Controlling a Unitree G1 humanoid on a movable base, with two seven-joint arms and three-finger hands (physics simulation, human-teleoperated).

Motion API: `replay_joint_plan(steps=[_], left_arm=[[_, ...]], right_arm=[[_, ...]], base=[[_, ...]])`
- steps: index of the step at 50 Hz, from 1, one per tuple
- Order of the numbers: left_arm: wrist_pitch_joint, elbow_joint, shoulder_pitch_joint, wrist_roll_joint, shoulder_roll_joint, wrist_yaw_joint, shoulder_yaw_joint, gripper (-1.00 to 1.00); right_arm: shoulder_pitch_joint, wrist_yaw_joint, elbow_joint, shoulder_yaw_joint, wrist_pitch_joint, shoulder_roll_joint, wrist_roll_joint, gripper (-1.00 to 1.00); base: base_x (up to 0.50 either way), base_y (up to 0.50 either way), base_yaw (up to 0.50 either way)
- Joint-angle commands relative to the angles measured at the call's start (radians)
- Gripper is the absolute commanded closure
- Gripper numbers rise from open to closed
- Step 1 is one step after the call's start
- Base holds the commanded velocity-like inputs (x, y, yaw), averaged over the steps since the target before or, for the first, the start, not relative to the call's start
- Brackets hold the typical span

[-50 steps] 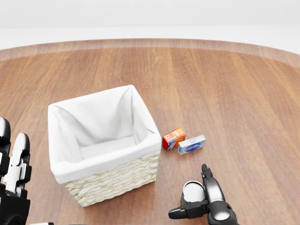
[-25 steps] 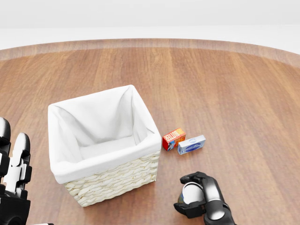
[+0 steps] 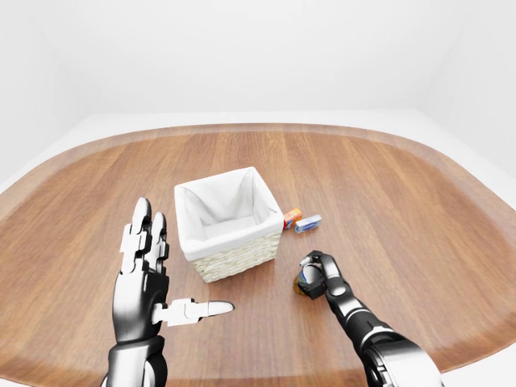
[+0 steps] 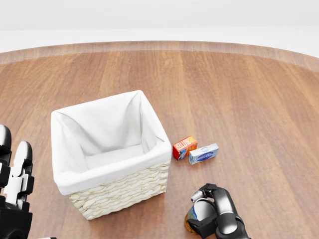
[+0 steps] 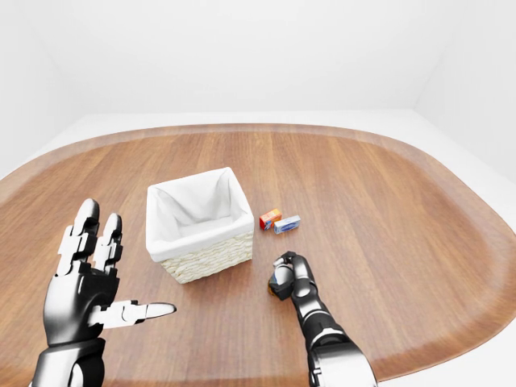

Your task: Pick up the alphabet soup and put it in the basket.

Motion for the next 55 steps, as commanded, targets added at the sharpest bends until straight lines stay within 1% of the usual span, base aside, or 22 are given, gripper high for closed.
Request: replay_joint_plan(steps=[1, 10, 18, 19, 24, 27, 32, 36, 38, 43, 47, 50, 53, 55], left_arm=[[0.005, 0.002, -0.005, 0.001, 0.000, 0.001, -0.001, -1.00], [0.004, 0.008, -0.007, 0.004, 0.002, 0.003, -0.005, -1.00], [-0.005, 0.012, -0.002, 0.011, 0.006, 0.007, -0.016, -1.00], [-0.003, 0.009, -0.002, 0.007, 0.007, 0.007, -0.013, -1.00], [-0.002, 0.013, -0.005, 0.006, 0.007, 0.006, -0.012, -1.00], [-0.001, 0.015, -0.007, 0.007, 0.007, 0.006, -0.012, -1.00], [-0.004, 0.015, -0.004, 0.006, 0.007, 0.005, -0.012, -1.00], [-0.004, 0.015, -0.004, 0.006, 0.007, 0.005, -0.012, -1.00], [-0.006, 0.013, -0.001, 0.006, 0.007, 0.004, -0.012, -1.00], [-0.006, 0.012, -0.001, 0.004, 0.007, 0.002, -0.010, -1.00], [-0.008, 0.014, -0.001, 0.006, 0.005, 0.001, -0.010, -1.00], [-0.010, 0.012, 0.003, 0.007, 0.006, 0.001, -0.012, -1.00], [-0.002, 0.017, -0.008, 0.000, 0.007, 0.000, -0.003, -1.00], [-0.002, 0.020, -0.010, 0.003, 0.005, 0.000, -0.003, -1.00]], right_arm=[[0.085, 0.020, 0.013, -0.014, 0.000, 0.005, 0.024, 1.00], [0.097, 0.050, -0.062, -0.014, 0.000, -0.005, 0.067, 1.00], [0.123, 0.096, -0.209, -0.017, 0.000, -0.005, 0.124, 1.00], [0.122, 0.099, -0.221, -0.019, 0.000, -0.007, 0.131, 1.00], [0.084, 0.097, -0.151, -0.028, 0.000, -0.016, 0.145, 1.00], [0.078, 0.098, -0.146, -0.029, 0.000, -0.018, 0.150, 1.00], [0.107, 0.110, -0.234, -0.026, 0.000, -0.020, 0.160, 1.00], [0.111, 0.111, -0.242, -0.025, 0.000, -0.019, 0.161, 1.00], [0.157, 0.132, -0.392, -0.027, 0.000, -0.020, 0.176, 1.00], [0.211, 0.150, -0.555, -0.029, 0.000, -0.018, 0.183, 1.00], [0.230, 0.161, -0.641, -0.036, 0.000, -0.017, 0.193, 1.00], [0.231, 0.166, -0.665, -0.041, 0.000, -0.018, 0.201, 1.00], [0.240, 0.170, -0.695, -0.045, 0.000, -0.021, 0.206, 1.00], [0.252, 0.172, -0.723, -0.046, 0.000, -0.022, 0.206, 1.00]], base=[[0.00, 0.00, 0.00], [0.00, 0.00, 0.00], [0.00, 0.00, 0.00], [0.00, 0.00, 0.00], [0.00, 0.00, 0.00], [0.00, 0.00, 0.00], [0.00, 0.00, 0.00], [0.00, 0.00, 0.00], [0.00, 0.00, 0.00], [0.00, 0.00, 0.00], [0.00, 0.00, 0.00], [0.00, 0.00, 0.00], [0.00, 0.00, 0.00], [0.00, 0.00, 0.00]])
